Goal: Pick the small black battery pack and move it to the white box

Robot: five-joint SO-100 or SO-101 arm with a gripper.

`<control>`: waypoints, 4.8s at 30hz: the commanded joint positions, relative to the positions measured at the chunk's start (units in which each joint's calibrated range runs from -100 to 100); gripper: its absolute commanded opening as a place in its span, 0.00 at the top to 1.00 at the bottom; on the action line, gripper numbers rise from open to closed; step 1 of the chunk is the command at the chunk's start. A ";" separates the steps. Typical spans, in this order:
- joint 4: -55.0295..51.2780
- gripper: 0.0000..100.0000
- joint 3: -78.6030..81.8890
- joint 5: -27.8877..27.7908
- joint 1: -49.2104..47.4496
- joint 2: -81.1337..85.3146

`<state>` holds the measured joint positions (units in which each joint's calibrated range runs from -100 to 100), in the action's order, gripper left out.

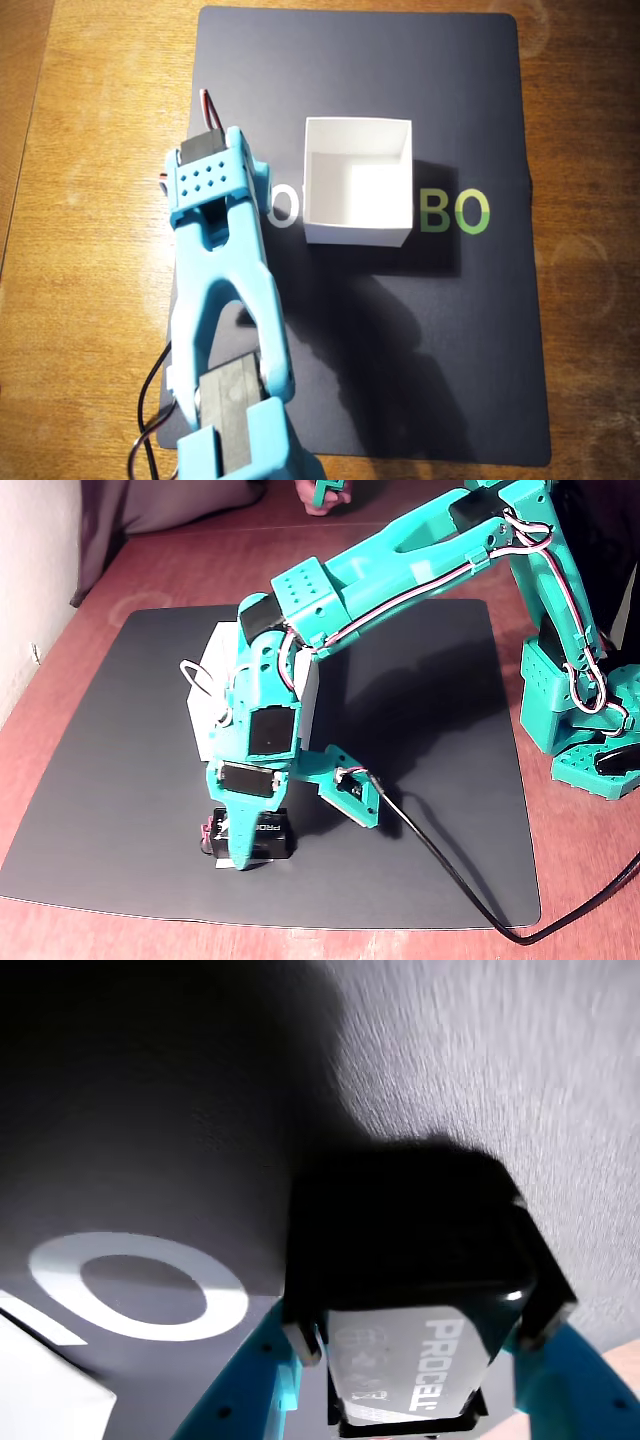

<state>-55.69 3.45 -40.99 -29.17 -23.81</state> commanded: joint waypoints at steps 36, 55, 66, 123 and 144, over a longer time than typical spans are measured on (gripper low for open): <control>-1.63 0.89 -0.96 -0.60 1.31 0.01; 2.14 0.93 -0.42 -0.60 1.20 0.01; 1.53 0.93 -0.96 -0.66 0.26 0.97; 1.70 0.85 0.31 -0.60 -0.10 9.21; 1.53 0.78 0.22 -0.66 0.73 1.32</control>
<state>-54.30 3.91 -41.51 -28.18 -22.71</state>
